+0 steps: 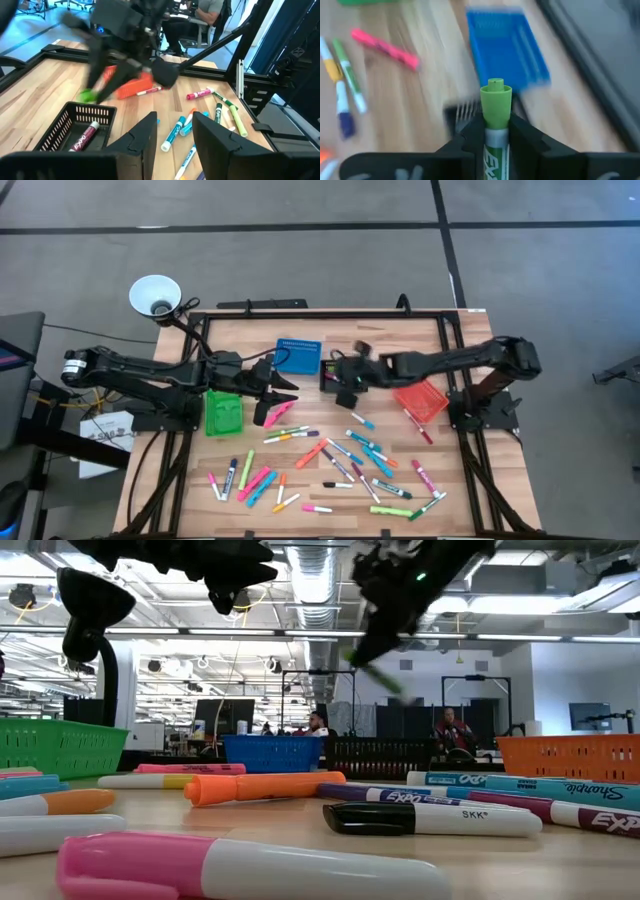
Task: Pick & Place Markers
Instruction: Put the light green marker pen into the black basket
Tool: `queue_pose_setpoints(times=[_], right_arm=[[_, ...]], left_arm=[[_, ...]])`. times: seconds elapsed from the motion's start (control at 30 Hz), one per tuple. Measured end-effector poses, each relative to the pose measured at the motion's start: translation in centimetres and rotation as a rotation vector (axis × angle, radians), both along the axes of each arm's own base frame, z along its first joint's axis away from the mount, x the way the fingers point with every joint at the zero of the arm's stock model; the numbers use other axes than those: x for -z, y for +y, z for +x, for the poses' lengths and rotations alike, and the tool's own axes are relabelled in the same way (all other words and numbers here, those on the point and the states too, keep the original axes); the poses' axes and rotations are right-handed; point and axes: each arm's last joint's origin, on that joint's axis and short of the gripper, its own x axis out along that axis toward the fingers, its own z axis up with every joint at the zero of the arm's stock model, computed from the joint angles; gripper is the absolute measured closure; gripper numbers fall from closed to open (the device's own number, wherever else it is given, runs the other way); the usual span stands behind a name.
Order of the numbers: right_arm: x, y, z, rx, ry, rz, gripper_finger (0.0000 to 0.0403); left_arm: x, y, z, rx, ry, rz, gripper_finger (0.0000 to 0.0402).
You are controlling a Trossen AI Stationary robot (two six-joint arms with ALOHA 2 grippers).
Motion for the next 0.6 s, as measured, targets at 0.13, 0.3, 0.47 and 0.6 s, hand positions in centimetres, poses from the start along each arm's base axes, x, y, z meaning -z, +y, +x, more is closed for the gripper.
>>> queue_pose_setpoints(times=[0.13,0.3,0.47,0.6], right_arm=[[1.8,-2.2,1.8,-0.134,0.027,-0.036,0.0346],[5.5,-4.2,2.1,-0.095,0.257,0.011,0.0331],[8.0,-5.3,2.0,-0.07,0.379,0.066,0.033],[8.5,-5.6,2.3,-0.07,0.4,0.064,0.0326]], left_arm=[[0.0,0.0,0.0,0.0,0.0,0.0,0.0282],[0.1,-0.2,0.0,0.006,0.015,0.0,0.0282],[0.2,-0.3,-0.1,0.012,0.024,0.001,0.0282],[0.3,-0.3,-0.1,0.012,0.026,0.001,0.0282]])
